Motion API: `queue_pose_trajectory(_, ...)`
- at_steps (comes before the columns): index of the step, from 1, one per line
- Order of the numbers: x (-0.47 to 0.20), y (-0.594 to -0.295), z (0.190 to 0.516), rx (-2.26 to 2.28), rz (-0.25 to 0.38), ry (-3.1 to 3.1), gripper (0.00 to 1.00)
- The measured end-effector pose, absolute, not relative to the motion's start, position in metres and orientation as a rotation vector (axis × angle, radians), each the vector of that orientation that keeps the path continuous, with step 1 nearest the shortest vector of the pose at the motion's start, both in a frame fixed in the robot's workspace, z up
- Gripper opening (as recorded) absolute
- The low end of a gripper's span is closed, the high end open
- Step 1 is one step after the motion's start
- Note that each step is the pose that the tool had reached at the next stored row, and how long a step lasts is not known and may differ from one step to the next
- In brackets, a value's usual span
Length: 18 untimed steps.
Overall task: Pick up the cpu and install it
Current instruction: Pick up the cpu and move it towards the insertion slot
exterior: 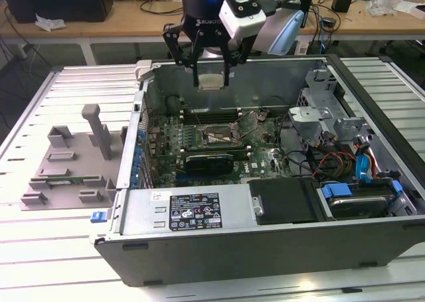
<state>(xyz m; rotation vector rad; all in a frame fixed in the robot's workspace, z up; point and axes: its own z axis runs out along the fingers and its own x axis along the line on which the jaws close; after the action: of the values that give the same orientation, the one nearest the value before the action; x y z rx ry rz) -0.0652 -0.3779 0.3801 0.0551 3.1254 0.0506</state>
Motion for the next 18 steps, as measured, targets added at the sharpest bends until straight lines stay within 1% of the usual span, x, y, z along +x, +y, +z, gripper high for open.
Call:
queue_pose_trajectory(11,-0.060,-0.358,0.356,0.020,0.051,3.126,0.55)
queue_pose_trajectory(18,-0.056,-0.352,0.336,0.009,0.052,3.126,0.55)
